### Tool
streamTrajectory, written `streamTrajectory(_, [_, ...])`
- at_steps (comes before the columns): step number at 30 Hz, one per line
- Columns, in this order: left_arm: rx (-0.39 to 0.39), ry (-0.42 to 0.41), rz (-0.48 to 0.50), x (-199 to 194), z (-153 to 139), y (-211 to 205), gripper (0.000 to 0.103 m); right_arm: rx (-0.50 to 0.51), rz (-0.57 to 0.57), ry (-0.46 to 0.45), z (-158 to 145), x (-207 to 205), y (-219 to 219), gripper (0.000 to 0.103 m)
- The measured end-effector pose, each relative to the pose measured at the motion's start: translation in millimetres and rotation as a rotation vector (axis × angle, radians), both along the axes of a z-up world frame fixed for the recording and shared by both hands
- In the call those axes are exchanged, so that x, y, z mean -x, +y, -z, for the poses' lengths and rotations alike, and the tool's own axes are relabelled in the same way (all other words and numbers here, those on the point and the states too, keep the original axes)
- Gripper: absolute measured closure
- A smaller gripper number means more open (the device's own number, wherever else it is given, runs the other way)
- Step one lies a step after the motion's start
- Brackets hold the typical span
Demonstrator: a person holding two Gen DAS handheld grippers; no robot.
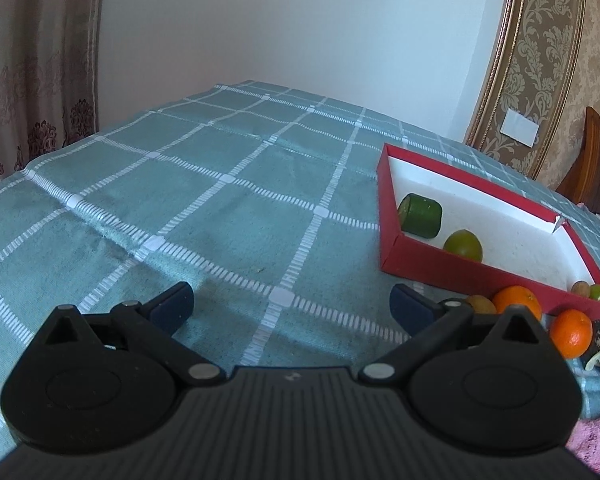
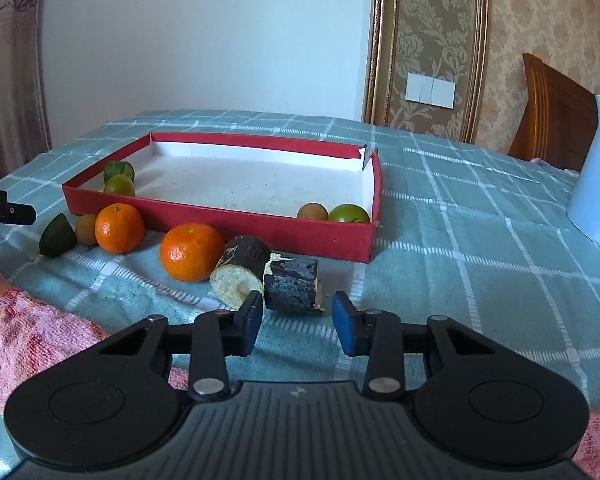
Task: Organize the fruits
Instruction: 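Close the right tool around the dark cylindrical piece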
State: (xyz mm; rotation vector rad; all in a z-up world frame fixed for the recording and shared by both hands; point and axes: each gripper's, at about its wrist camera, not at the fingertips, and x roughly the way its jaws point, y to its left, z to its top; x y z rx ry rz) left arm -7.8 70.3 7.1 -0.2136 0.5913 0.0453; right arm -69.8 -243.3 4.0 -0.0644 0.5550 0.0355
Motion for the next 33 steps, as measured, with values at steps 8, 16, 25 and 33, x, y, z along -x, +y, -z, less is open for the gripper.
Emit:
streamTrajectory(8, [-0.002,0.002,-0.002,0,1,0,0.000,0.007,-0.008,0.018,3,-8,2,0.071])
streamTrajectory(16, [-0.001,0.002,-0.002,0,1,0,0.000,-0.047,0.026,-0.027,-1,1,-7,0.071])
streamTrajectory(25, [0.000,0.002,-0.002,0,1,0,0.000,-0.073,0.038,-0.086,-17,4,-13,0.092])
streamTrajectory(33, [0.008,-0.001,-0.002,0,2,1,0.000,-0.114,0.041,-0.083,-31,-1,-21,0.091])
